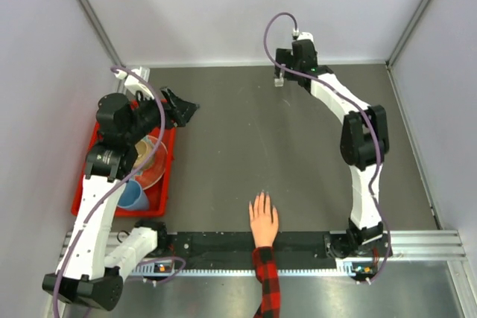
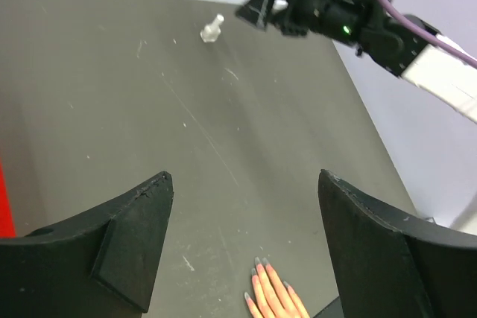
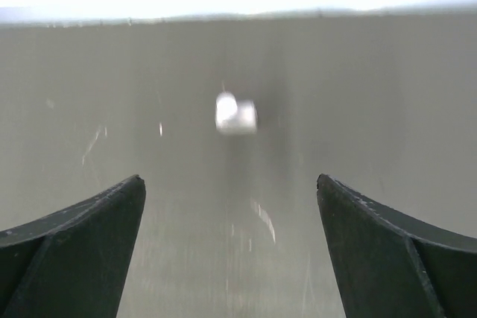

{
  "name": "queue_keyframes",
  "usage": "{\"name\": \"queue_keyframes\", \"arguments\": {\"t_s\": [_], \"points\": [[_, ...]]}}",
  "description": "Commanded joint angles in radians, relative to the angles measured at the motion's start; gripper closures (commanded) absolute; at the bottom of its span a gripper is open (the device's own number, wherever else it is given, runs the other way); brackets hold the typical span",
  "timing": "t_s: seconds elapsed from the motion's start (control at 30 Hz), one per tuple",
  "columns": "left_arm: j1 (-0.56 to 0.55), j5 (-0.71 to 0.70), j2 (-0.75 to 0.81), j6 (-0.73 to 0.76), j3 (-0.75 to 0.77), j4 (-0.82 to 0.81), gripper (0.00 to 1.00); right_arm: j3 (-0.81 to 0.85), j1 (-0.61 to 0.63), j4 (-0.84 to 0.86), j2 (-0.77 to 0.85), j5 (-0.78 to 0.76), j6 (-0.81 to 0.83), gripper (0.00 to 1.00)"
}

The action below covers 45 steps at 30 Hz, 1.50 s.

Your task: Paint the nails

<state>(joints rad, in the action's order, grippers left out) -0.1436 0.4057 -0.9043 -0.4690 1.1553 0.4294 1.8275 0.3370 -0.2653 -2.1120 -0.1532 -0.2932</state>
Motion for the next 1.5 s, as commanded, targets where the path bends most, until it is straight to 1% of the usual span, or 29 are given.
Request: {"name": "queue_keyframes", "arguments": {"t_s": [0.0,0.03,0.13,0.17,0.2,0.27,0.3,0.33,0.4,0.43,0.5,0.67,0.77,0.8,1.0,1.07,1.1,1.17,1.2,1.27,1.33,1.37,1.4,1.43,1.47], "points": [[0.004,0.064,-0.005,-0.025,-0.043,-0.101,0.19,0.185,-0.004,0.054,-0.127,0.027,0.144,0.09],[0.004,0.061,-0.01,-0.026,-0.051,-0.109,0.19,0.244,-0.006,0.046,-0.179,0.021,0.178,0.12],[0.004,0.068,-0.028,-0.034,-0.058,-0.124,0.21,0.323,-0.004,0.041,-0.261,0.018,0.242,0.19],[0.004,0.071,-0.034,-0.036,-0.06,-0.129,0.22,0.331,-0.006,0.061,-0.273,0.021,0.253,0.22],[0.004,0.08,-0.042,-0.037,-0.062,-0.141,0.22,0.34,-0.004,0.073,-0.282,0.027,0.265,0.29],[0.003,0.085,-0.05,-0.043,-0.065,-0.15,0.22,0.358,-0.006,0.083,-0.318,0.024,0.282,0.31],[0.004,0.087,-0.057,-0.046,-0.066,-0.155,0.22,0.381,-0.004,0.078,-0.331,0.023,0.285,0.37],[0.003,0.091,-0.061,-0.051,-0.068,-0.164,0.23,0.392,-0.004,0.074,-0.342,0.021,0.289,0.4],[0.002,0.096,-0.068,-0.059,-0.072,-0.178,0.23,0.42,-0.003,0.055,-0.371,0.021,0.289,0.42],[0.002,0.104,-0.073,-0.066,-0.077,-0.19,0.23,0.423,-0.004,0.052,-0.376,0.017,0.289,0.43],[0.002,0.111,-0.082,-0.08,-0.081,-0.202,0.23,0.408,-0.004,0.061,-0.376,0.018,0.32,0.5],[0.002,0.133,-0.093,-0.092,-0.091,-0.222,0.24,0.409,-0.003,0.077,-0.388,0.03,0.33,0.61],[0.002,0.133,-0.093,-0.094,-0.095,-0.222,0.24,0.42,-0.001,0.077,-0.399,0.033,0.33,0.65],[0.002,0.136,-0.091,-0.095,-0.095,-0.224,0.24,0.423,-0.003,0.075,-0.404,0.035,0.33,0.69],[0.002,0.154,-0.097,-0.094,-0.094,-0.216,0.24,0.444,0.0,0.057,-0.421,0.038,0.341,0.7],[0.002,0.157,-0.099,-0.095,-0.095,-0.216,0.24,0.444,0.0,0.057,-0.422,0.038,0.342,0.75],[0.002,0.157,-0.102,-0.097,-0.097,-0.216,0.24,0.446,0.0,0.057,-0.419,0.038,0.345,0.83],[0.002,0.162,-0.105,-0.095,-0.101,-0.218,0.24,0.454,0.003,0.046,-0.408,0.04,0.353,0.93],[0.001,0.165,-0.11,-0.092,-0.104,-0.216,0.24,0.478,0.005,0.008,-0.402,0.038,0.362,1.0],[0.001,0.185,-0.125,-0.088,-0.112,-0.219,0.28,0.49,0.013,-0.026,-0.352,0.018,0.377,1.0],[-0.01,0.197,-0.134,-0.074,-0.129,-0.25,0.31,0.455,0.02,-0.066,-0.284,-0.031,0.384,1.0],[-0.019,0.199,-0.14,-0.066,-0.138,-0.262,0.32,0.437,0.02,-0.086,-0.251,-0.034,0.372,1.0],[-0.031,0.193,-0.143,-0.045,-0.149,-0.283,0.33,0.402,0.02,-0.109,-0.17,-0.032,0.333,1.0],[-0.065,0.188,-0.143,-0.031,-0.176,-0.308,0.34,0.385,0.019,-0.165,-0.133,-0.013,0.313,1.0],[-0.089,0.167,-0.145,-0.011,-0.192,-0.364,0.35,0.342,0.019,-0.193,-0.087,0.004,0.301,1.0]]}}
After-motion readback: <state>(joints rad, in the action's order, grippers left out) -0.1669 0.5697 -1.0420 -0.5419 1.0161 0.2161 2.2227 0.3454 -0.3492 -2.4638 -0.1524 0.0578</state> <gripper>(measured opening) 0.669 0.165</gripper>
